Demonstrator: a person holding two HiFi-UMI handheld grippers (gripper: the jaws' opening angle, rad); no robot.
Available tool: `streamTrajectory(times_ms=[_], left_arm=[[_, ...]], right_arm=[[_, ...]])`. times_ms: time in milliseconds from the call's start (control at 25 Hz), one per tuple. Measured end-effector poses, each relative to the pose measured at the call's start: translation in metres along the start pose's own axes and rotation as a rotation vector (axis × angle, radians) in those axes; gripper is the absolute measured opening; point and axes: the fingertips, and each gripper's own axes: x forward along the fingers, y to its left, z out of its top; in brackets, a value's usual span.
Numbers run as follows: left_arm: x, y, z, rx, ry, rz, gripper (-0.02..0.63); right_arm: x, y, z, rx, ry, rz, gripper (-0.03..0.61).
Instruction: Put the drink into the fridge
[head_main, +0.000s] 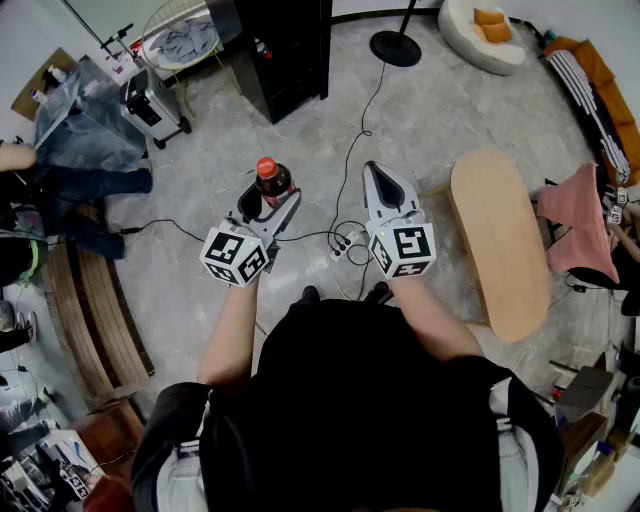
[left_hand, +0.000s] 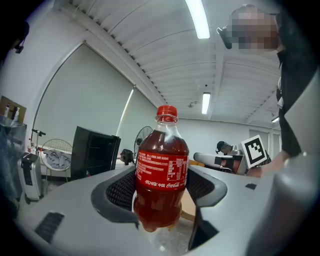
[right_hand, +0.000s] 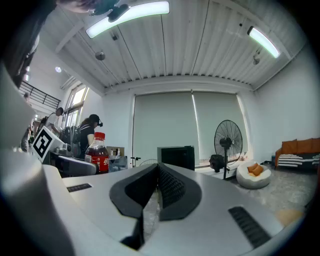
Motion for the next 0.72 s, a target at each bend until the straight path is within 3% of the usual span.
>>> streamTrajectory(times_ms=[240, 440, 720], left_arm=[[0.028, -0.024, -0.003, 0.0, 0.006, 0.074, 0.321], [0.043, -0.048, 0.001, -0.039, -0.011, 0.076, 0.321], [0.06, -0.08, -0.006, -0.03, -0.002, 0.101, 0.321]], right_arm=[[-0.019, -0.035, 0.004, 0.017, 0.004, 0.022, 0.021], [-0.042, -0.07, 0.004, 0.027, 0.002, 0.011, 0.021], [-0.062, -0.109, -0.006, 0.047, 0.009, 0.017, 0.023]])
